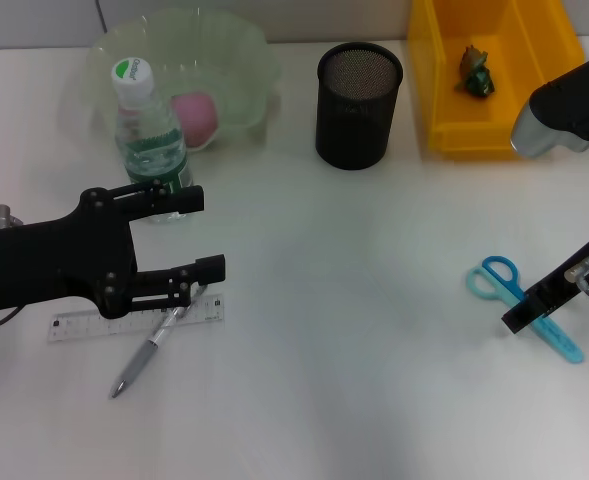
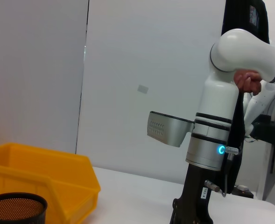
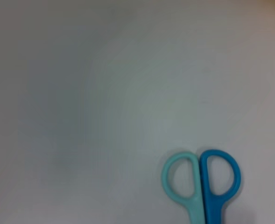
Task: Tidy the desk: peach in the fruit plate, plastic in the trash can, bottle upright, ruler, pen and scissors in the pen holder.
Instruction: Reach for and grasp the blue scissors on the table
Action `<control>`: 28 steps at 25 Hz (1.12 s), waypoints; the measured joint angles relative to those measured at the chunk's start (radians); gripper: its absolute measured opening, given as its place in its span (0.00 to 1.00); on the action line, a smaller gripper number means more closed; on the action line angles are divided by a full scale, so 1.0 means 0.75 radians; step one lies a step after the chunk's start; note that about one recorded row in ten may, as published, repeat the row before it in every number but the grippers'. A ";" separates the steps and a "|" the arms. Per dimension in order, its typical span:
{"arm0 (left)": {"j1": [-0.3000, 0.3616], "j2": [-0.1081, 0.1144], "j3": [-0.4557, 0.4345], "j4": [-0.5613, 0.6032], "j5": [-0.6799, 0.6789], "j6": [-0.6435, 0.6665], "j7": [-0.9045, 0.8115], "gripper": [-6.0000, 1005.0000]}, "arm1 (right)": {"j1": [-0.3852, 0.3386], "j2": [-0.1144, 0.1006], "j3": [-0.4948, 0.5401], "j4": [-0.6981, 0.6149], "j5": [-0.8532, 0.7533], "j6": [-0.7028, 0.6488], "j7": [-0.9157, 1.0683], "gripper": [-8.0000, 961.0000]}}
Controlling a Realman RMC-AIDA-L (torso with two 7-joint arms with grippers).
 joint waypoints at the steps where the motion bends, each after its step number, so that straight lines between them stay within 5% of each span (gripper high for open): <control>1: 0.000 0.000 0.000 0.000 0.000 0.000 0.000 0.78 | 0.000 0.000 0.000 0.000 0.000 0.001 0.000 0.72; 28: 0.000 -0.002 -0.004 0.005 -0.001 0.000 0.000 0.78 | 0.003 0.000 -0.029 0.013 0.000 0.018 0.003 0.59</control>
